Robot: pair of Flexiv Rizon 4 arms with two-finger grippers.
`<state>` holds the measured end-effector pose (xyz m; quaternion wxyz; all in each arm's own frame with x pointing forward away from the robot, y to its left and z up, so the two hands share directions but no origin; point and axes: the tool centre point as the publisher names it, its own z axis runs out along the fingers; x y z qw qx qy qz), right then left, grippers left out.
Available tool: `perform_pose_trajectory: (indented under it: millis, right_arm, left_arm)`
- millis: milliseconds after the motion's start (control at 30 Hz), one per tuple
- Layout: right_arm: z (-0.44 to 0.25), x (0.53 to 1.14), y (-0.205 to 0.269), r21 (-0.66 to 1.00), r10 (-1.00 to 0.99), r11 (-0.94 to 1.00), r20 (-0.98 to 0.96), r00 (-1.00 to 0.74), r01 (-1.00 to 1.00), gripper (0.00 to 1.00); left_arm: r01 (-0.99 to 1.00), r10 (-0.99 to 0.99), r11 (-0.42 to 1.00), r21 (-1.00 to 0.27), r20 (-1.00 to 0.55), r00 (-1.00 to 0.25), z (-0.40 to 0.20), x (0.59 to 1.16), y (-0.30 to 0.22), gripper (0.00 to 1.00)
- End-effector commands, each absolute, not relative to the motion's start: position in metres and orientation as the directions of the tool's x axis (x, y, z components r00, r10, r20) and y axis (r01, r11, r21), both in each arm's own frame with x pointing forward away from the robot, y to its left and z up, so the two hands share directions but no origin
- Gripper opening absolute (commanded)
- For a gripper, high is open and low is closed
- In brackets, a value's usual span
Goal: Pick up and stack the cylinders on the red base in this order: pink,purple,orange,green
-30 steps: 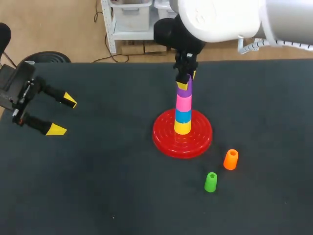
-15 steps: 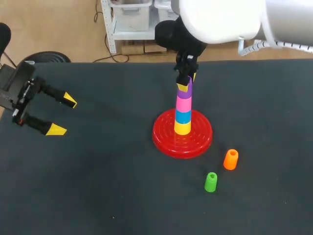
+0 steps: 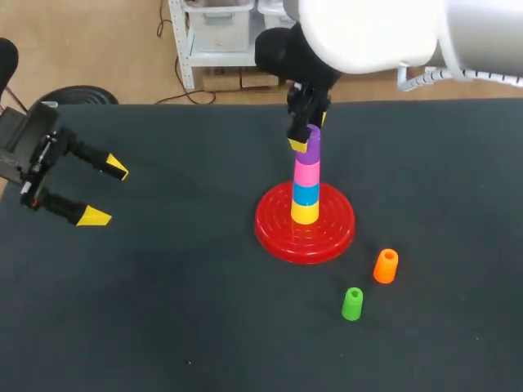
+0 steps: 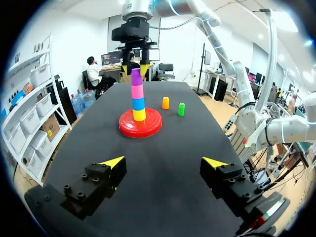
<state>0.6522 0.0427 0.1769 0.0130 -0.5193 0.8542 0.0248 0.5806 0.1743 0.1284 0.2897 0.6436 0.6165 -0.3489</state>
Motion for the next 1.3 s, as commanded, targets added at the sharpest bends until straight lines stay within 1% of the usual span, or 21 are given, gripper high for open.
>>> perform_pose_trajectory:
  millis: [33, 367, 600, 800, 1033, 1300]
  right_arm:
    - [0.191, 0.632, 0.033, -0.020, -0.880, 0.469, -0.093, -0.465, -0.883, 1.00]
    - [0.195, 0.596, -0.005, -0.056, -0.841, 0.537, -0.109, -0.529, -0.842, 1.00]
    - [0.172, 0.565, -0.031, -0.047, -0.806, 0.592, -0.067, -0.588, -0.805, 1.00]
    - [0.141, 0.554, -0.050, -0.004, -0.786, 0.618, -0.023, -0.618, -0.786, 1.00]
    - [0.109, 0.549, -0.063, 0.044, -0.769, 0.638, -0.005, -0.639, -0.769, 1.00]
    - [0.085, 0.536, -0.061, 0.076, -0.763, 0.644, -0.003, -0.646, -0.761, 1.00]
  left_arm:
    - [0.996, 0.590, -0.073, -0.055, -0.807, -0.001, 0.127, 0.581, 0.174, 1.00]
    - [0.996, 0.590, -0.073, -0.055, -0.807, -0.001, 0.127, 0.581, 0.174, 1.00]
    - [0.996, 0.590, -0.073, -0.055, -0.807, -0.001, 0.127, 0.581, 0.174, 1.00]
    - [0.996, 0.590, -0.073, -0.055, -0.807, -0.001, 0.127, 0.581, 0.174, 1.00]
    - [0.996, 0.590, -0.073, -0.055, -0.807, -0.001, 0.127, 0.581, 0.174, 1.00]
    - [0.996, 0.590, -0.073, -0.055, -0.807, -0.001, 0.127, 0.581, 0.174, 1.00]
